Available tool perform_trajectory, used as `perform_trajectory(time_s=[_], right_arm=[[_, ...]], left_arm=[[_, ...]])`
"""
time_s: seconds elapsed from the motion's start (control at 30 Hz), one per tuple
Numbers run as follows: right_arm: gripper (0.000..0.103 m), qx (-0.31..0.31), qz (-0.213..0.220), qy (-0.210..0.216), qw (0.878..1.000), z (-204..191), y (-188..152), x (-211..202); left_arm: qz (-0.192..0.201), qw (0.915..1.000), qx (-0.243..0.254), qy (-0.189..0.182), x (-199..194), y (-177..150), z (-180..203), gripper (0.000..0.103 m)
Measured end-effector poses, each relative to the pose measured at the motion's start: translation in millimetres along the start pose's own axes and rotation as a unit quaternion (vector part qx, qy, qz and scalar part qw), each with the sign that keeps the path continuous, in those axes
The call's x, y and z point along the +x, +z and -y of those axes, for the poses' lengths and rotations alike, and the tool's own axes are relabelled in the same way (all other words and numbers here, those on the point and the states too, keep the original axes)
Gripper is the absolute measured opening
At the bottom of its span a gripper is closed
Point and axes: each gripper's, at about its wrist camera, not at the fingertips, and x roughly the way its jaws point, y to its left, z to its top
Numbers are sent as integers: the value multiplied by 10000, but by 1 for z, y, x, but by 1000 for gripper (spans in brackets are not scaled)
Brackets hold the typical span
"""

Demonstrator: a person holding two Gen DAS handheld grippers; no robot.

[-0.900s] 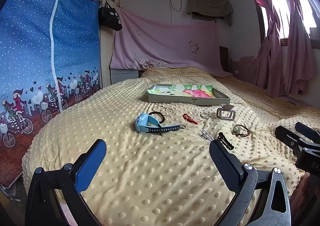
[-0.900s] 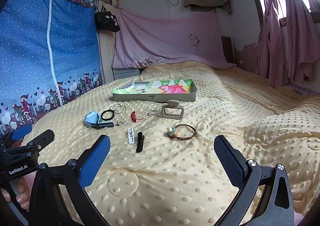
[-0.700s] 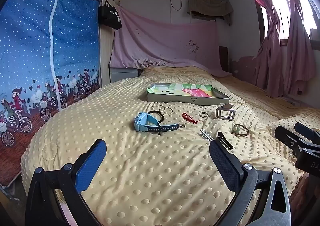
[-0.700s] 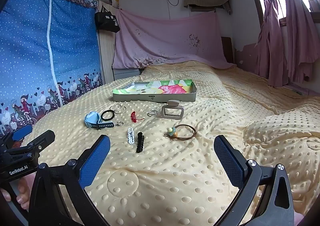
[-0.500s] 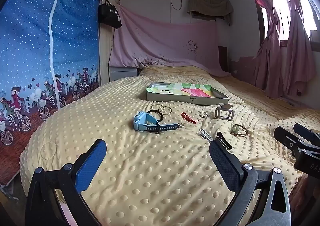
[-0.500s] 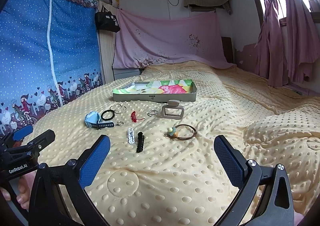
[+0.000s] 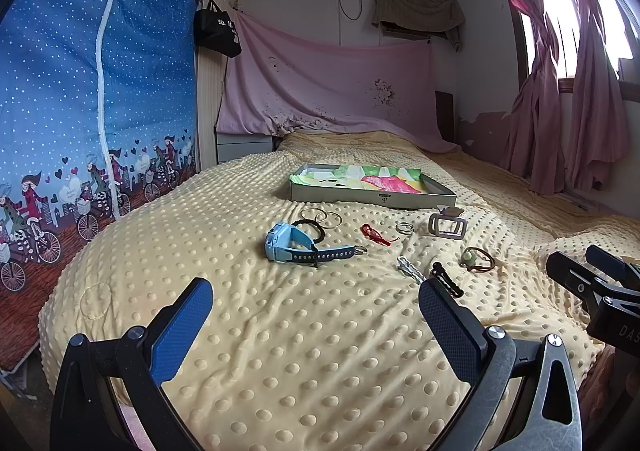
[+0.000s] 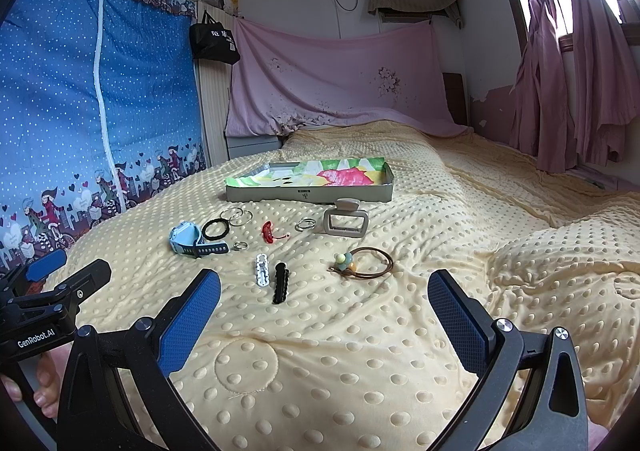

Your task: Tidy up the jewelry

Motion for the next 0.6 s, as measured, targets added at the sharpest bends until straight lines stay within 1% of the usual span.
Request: perform_trajectory(time_s=[0.6], right_arm=[[102, 7, -4, 0, 10000, 0, 1, 0]], left_arm=[[-1, 10000, 8, -2, 0, 0, 0, 103]])
